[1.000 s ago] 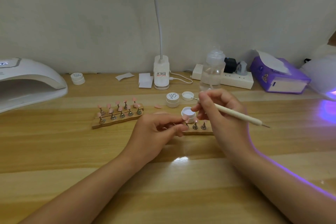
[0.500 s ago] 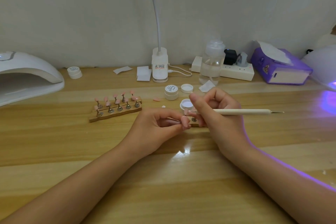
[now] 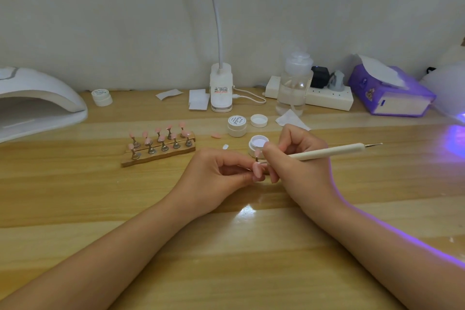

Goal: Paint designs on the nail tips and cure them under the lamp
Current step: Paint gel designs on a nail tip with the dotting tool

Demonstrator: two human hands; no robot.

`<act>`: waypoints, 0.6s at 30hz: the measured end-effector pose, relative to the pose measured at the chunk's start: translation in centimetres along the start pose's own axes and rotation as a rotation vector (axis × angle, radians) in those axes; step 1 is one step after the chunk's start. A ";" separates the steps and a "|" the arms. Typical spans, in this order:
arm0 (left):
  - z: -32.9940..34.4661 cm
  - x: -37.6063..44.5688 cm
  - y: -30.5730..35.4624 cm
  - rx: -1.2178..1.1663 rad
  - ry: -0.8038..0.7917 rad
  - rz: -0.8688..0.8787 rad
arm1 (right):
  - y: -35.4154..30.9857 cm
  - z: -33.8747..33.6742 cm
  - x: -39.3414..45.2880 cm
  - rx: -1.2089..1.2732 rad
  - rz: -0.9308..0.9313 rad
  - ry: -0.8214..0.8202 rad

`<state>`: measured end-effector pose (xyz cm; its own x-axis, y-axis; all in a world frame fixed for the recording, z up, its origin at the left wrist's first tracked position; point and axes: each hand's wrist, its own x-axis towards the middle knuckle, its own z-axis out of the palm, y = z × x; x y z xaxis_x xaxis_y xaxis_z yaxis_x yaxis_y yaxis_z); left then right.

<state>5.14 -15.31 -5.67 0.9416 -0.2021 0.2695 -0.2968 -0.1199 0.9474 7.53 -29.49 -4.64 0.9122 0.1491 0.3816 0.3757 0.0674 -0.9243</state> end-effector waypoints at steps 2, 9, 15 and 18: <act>0.0 0.0 0.1 0.005 0.003 0.002 | 0.1 0.0 0.0 0.008 0.000 -0.003; 0.0 0.0 0.1 0.022 0.000 0.004 | 0.1 0.1 0.0 0.016 0.005 -0.009; 0.0 0.0 0.0 0.029 0.001 0.004 | 0.0 0.1 0.0 0.000 0.007 -0.015; 0.0 0.0 0.1 0.036 0.002 0.008 | 0.0 0.1 0.0 0.000 0.007 -0.018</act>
<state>5.13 -15.32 -5.57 0.9395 -0.2011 0.2773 -0.3098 -0.1537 0.9383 7.56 -29.36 -4.64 0.9117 0.1676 0.3752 0.3693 0.0662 -0.9269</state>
